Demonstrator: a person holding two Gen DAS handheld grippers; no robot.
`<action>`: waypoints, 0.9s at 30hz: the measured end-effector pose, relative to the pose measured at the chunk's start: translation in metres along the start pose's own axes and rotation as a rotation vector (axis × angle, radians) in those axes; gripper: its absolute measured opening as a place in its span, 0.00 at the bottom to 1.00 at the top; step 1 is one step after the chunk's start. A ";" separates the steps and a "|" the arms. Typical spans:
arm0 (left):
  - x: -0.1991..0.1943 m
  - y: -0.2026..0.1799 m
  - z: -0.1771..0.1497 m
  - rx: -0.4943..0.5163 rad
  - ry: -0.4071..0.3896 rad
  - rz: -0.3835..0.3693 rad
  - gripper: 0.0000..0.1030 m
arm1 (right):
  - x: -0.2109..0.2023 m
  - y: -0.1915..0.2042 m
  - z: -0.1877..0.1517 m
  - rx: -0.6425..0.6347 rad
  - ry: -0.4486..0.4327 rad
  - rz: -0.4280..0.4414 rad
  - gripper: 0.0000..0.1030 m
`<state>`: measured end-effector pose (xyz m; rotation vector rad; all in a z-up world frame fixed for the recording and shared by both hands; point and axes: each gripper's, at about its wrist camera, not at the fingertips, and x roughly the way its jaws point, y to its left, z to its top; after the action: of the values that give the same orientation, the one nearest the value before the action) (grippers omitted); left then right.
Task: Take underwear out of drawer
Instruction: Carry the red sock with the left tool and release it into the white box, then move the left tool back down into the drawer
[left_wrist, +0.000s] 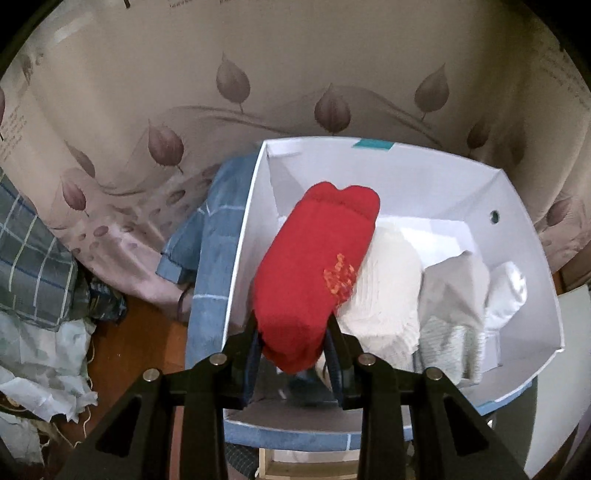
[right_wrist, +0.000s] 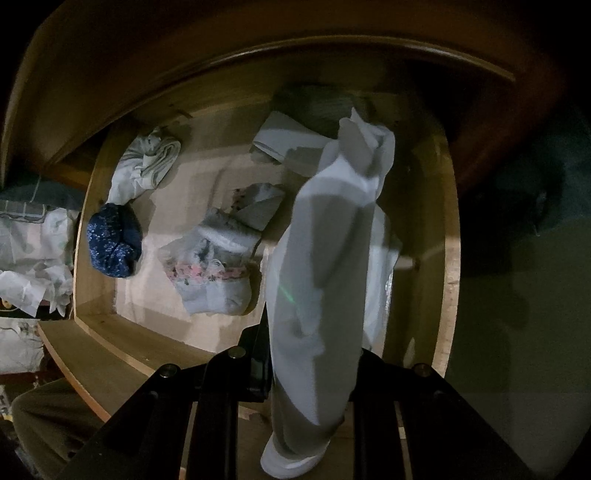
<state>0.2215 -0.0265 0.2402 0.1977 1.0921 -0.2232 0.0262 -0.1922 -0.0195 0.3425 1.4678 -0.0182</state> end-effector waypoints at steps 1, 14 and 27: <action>0.002 0.000 -0.001 -0.002 0.003 0.001 0.31 | 0.000 0.001 0.000 -0.001 0.000 0.000 0.17; -0.012 -0.006 -0.009 0.046 -0.041 -0.022 0.43 | 0.004 0.002 0.000 -0.002 0.005 -0.003 0.17; -0.069 -0.001 -0.077 0.089 -0.201 0.013 0.47 | -0.003 -0.003 0.002 0.034 -0.043 0.043 0.17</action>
<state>0.1248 -0.0009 0.2675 0.2558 0.8818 -0.2745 0.0269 -0.1961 -0.0172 0.3991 1.4187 -0.0162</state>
